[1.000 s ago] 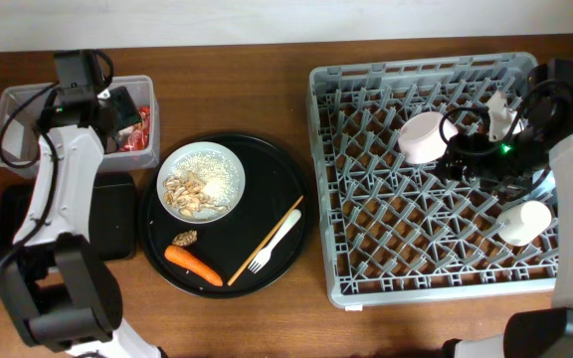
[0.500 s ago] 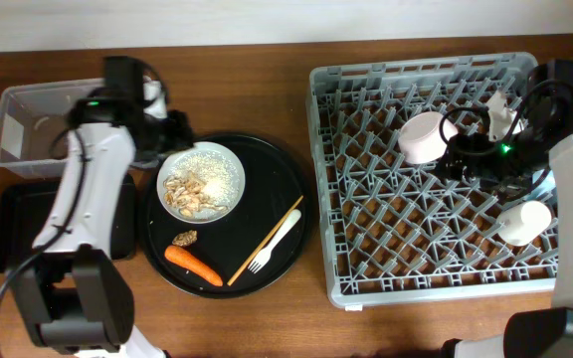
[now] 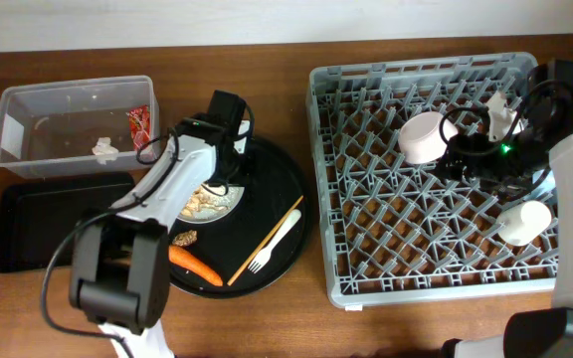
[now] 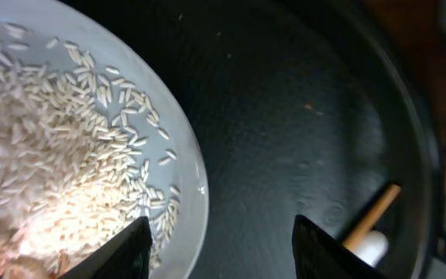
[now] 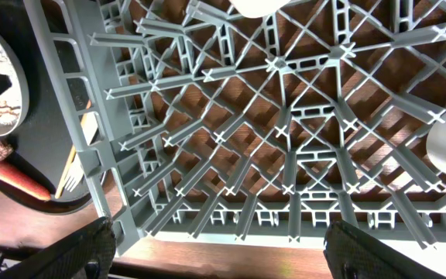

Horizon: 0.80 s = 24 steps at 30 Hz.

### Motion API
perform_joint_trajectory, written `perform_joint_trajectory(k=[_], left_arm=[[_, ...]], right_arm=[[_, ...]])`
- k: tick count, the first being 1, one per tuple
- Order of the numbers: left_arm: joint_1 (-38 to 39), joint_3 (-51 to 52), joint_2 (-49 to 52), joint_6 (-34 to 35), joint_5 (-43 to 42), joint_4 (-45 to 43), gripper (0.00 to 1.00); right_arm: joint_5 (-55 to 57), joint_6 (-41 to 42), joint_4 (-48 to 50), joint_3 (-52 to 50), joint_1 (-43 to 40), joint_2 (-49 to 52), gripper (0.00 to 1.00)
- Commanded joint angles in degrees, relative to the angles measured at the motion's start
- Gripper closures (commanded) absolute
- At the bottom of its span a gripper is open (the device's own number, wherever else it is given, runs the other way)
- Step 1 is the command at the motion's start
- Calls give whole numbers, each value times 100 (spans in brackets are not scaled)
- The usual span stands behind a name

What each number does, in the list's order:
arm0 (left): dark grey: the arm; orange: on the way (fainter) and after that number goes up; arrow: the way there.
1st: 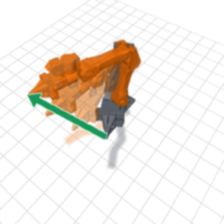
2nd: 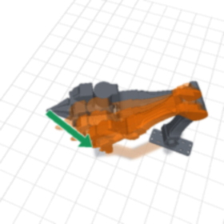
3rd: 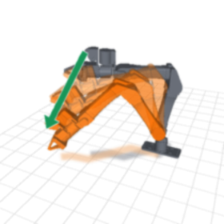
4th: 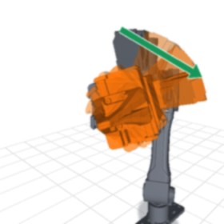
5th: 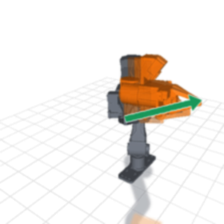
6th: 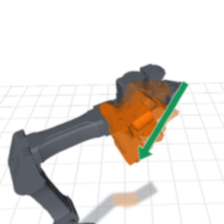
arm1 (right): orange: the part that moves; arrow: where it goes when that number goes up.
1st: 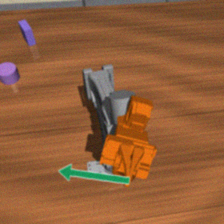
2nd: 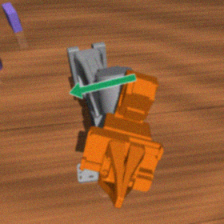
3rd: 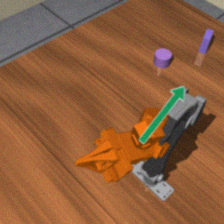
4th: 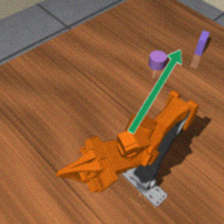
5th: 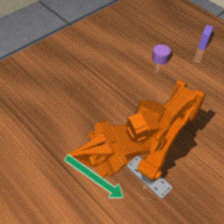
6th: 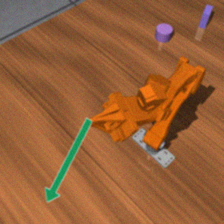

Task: Sort waste into correct bins and load items into the dishwasher rack
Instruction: 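Grip the white plate rim with the left gripper and lift it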

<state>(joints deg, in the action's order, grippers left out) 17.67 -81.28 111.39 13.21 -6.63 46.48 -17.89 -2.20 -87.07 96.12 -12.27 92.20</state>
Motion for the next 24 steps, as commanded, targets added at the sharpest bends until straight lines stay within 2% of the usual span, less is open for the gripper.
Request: perform_joint_trajectory(k=[1, 12, 14, 20, 21, 24], left_arm=[[-4, 72, 404, -2, 46, -13, 43], [22, 72, 592, -4, 11, -44, 43], [22, 63, 590, -4, 57, -59, 48], [28, -92, 581, -4, 90, 13, 50], [33, -90, 581, -4, 105, 72, 51], [35, -9, 581, -2, 155, 223, 63]], right_arm=[[37, -61, -17, 52, 35, -76, 11], [37, -61, -15, 52, 35, -76, 11], [37, -61, -17, 52, 35, -76, 11], [37, -61, -17, 52, 35, -76, 11], [37, -61, -17, 52, 35, -76, 11], [37, -61, -17, 52, 35, -76, 11]])
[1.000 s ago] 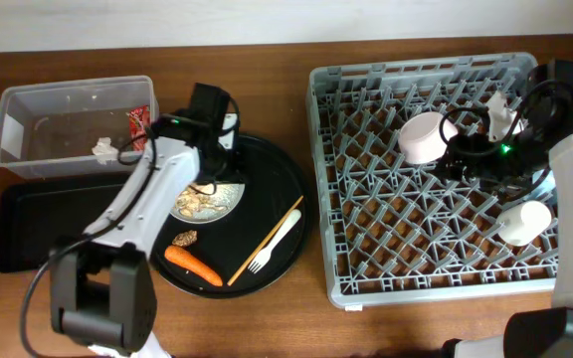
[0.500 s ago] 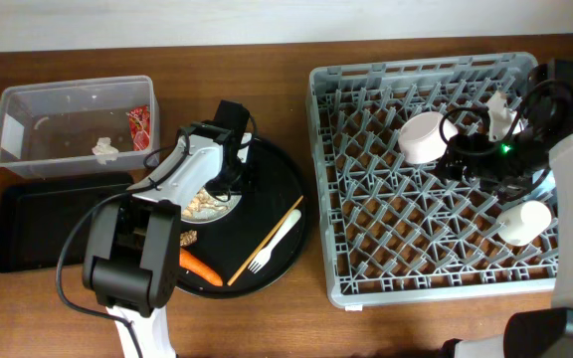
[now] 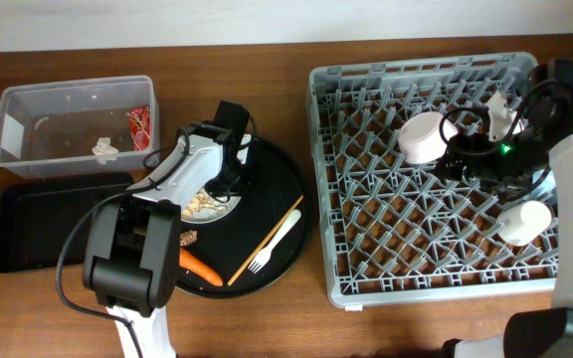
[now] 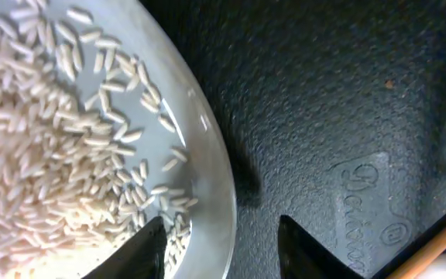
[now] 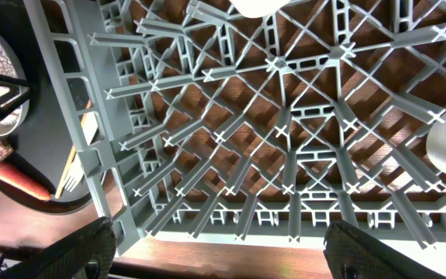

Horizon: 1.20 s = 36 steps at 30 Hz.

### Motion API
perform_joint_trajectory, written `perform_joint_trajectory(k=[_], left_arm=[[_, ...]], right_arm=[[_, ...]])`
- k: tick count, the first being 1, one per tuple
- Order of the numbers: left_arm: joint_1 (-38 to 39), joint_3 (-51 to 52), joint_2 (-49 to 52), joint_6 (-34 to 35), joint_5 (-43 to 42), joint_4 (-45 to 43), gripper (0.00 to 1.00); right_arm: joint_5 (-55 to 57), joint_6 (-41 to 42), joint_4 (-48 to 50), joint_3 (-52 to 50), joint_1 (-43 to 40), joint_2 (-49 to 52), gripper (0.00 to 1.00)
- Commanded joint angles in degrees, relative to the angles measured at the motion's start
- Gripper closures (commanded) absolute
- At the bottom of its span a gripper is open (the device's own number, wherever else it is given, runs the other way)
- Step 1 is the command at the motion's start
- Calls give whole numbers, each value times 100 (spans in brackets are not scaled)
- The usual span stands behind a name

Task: Sort waste into correct bins and load items into the dishwasher rack
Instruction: 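Grip the white plate rim with the left gripper and lift it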

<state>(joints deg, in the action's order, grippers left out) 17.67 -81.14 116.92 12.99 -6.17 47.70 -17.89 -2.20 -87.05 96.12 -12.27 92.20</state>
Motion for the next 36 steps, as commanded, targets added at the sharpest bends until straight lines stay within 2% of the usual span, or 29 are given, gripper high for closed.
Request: perform_joint_trajectory(k=[1, 4, 6, 14, 18, 20, 25, 33, 36], left_arm=[[44, 35, 28, 17, 114, 111, 63], [103, 262, 33, 17, 116, 70, 66], [131, 328, 33, 15, 164, 66, 73], [136, 328, 35, 15, 813, -122, 73], [203, 334, 39, 15, 846, -203, 80], [256, 334, 39, 15, 927, -205, 90], [411, 356, 39, 17, 1335, -203, 91], [431, 675, 39, 17, 1377, -273, 91], [431, 675, 39, 15, 1405, -297, 96]], right_arm=[[37, -59, -20, 52, 35, -76, 11], [37, -61, -20, 52, 35, -76, 11], [35, -59, -22, 52, 35, -76, 11], [35, -59, -31, 52, 35, -76, 11], [35, -59, -33, 52, 35, -76, 11], [33, -59, -33, 52, 35, -76, 11], [33, -59, -44, 52, 35, -76, 11], [33, -59, -44, 52, 35, -76, 11], [33, -59, -46, 52, 35, -76, 11]])
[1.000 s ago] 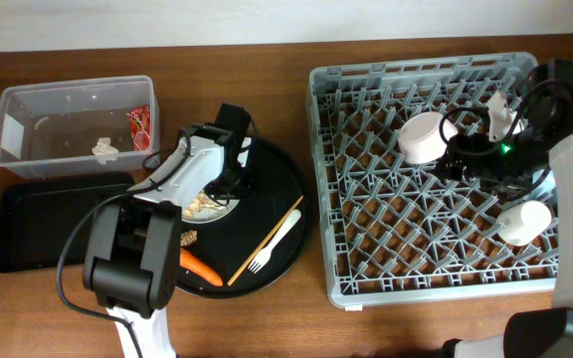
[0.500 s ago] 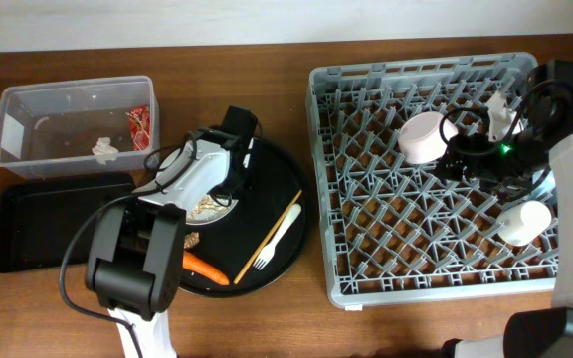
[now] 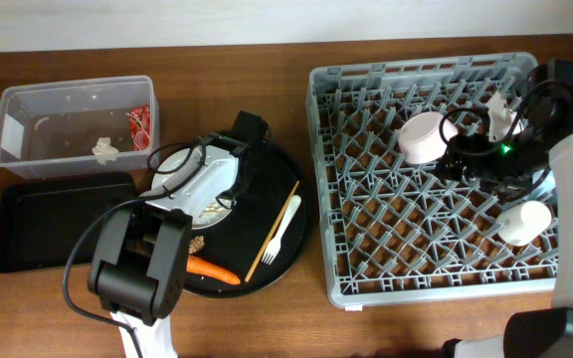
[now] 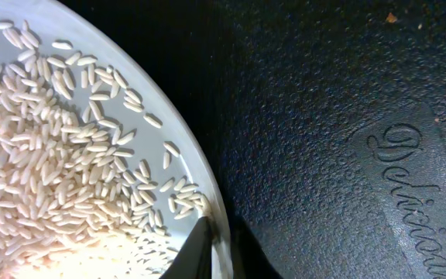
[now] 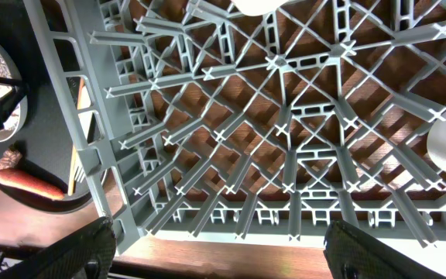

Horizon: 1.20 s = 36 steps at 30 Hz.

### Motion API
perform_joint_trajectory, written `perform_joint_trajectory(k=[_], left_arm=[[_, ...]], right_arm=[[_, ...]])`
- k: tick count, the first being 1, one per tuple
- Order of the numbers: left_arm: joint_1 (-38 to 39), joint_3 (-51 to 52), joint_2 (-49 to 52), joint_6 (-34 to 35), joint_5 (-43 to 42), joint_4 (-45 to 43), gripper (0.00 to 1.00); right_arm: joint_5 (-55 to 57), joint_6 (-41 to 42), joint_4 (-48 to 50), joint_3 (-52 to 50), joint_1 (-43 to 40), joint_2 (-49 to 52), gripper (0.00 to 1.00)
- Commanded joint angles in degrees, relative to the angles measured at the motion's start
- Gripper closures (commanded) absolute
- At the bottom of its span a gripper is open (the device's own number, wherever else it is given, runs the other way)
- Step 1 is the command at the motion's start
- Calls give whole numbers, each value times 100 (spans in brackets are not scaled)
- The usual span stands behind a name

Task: Sort waste into correct bins and load items into the dishwasher rack
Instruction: 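Grip the white plate rim with the left gripper and lift it, then tilt the plate over the black tray to dump rice and shells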

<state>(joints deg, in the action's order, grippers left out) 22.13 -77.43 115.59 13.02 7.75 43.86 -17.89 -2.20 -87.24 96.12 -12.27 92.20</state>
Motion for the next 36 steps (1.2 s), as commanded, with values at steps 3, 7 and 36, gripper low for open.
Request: perform_joint_trajectory(k=[3, 7, 36], left_arm=[[-15, 304, 173, 13, 393, 92, 100], [-15, 219, 170, 15, 557, 225, 100], [-1178, -920, -1574, 76, 514, 2756, 100]], right_arm=[[33, -59, -44, 52, 35, -76, 11], [33, -59, -42, 52, 35, -76, 11], [39, -59, -98, 52, 35, -76, 11]])
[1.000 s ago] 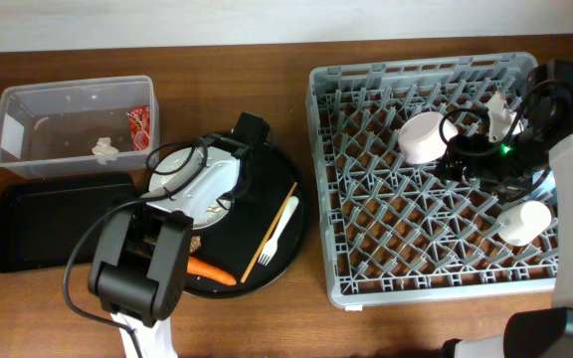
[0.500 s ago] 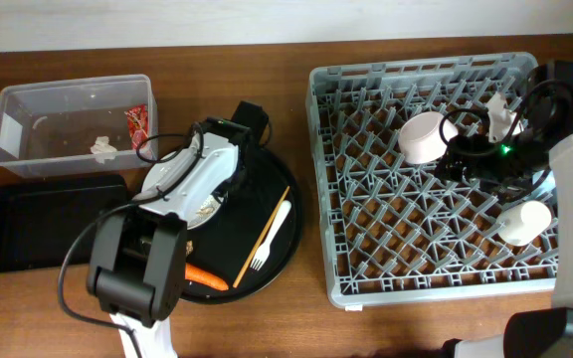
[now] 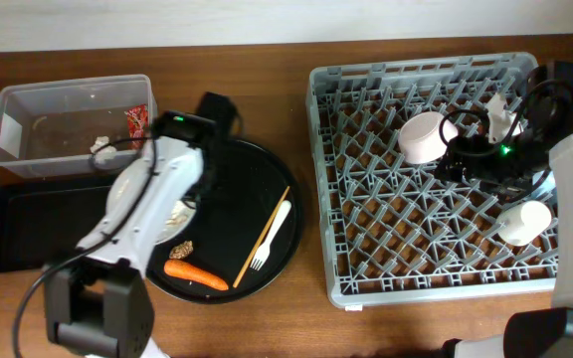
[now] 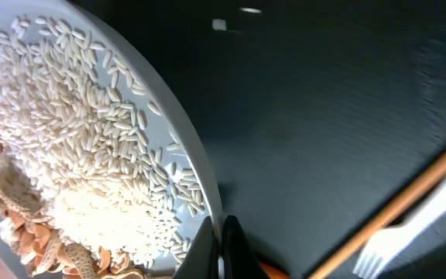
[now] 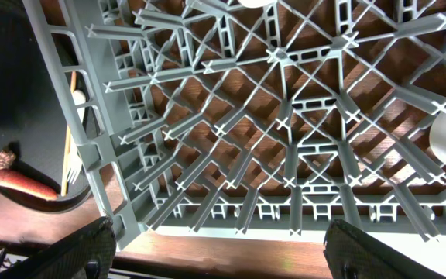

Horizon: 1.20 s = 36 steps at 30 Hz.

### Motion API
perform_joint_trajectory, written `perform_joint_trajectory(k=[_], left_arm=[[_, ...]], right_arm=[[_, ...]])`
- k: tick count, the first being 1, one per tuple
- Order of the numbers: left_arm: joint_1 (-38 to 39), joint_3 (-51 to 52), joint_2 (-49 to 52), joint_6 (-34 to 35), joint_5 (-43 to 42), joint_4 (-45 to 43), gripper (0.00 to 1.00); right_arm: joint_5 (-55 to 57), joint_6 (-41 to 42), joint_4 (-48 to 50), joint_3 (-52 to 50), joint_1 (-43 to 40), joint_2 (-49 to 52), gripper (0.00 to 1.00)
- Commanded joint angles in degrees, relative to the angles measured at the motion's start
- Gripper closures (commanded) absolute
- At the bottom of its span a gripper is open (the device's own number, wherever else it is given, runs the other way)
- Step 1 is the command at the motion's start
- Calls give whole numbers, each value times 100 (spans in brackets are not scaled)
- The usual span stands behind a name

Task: Sort waste into correct bins and load items into the dishwasher rack
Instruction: 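Tilt the plate over the black tray to dump rice and shells, then set the empty white plate back on the round tray with the left gripper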

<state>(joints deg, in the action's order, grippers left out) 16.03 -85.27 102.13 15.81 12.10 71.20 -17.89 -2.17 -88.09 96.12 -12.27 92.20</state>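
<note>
A white plate of rice and brown food scraps hangs tilted above the round black tray, seen in the left wrist view. My left gripper is shut on the plate's right rim. In the overhead view the left arm covers most of the plate at the tray's left side. A carrot, a white fork, a chopstick and a brown scrap lie on the tray. My right gripper is open above the grey dishwasher rack, holding nothing.
A clear bin at far left holds a red wrapper and crumpled tissue. A black rectangular tray lies below it. The rack holds a white bowl and a white cup.
My left arm has swung to the left and the plate, still gripped by its rim, now hangs higher above the tray and farther left. The right arm has not moved.
My left gripper was open above the plate's right rim on the tray. Then its jaws stood lower, astride the rim. Then they were shut on the rim, and the fork and chopstick lay at a new angle. Now the plate hangs over the tray's left side.
</note>
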Motion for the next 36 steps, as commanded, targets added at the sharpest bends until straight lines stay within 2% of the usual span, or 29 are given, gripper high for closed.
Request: perform_joint_trajectory(k=[1, 3, 8, 19, 33, 36], left_arm=[[-721, -136, -227, -271, 61, 17, 100], [-1141, -136, -227, -339, 44, -24, 100], [-1814, -136, -227, -866, -717, -439, 100], [-3506, -136, -341, -1825, -3156, -608, 100], [-5206, -136, -595, -1932, -5396, -645, 100], [-5604, -136, -595, -1937, -6129, -629, 100]], right_arm=[[55, -61, -20, 52, 35, -76, 11], [55, -61, -24, 52, 35, -76, 11], [52, -61, -26, 52, 35, -76, 11], [55, -63, -24, 52, 35, -76, 11], [57, -63, -63, 52, 35, -76, 11], [57, -63, -70, 52, 35, -76, 11]])
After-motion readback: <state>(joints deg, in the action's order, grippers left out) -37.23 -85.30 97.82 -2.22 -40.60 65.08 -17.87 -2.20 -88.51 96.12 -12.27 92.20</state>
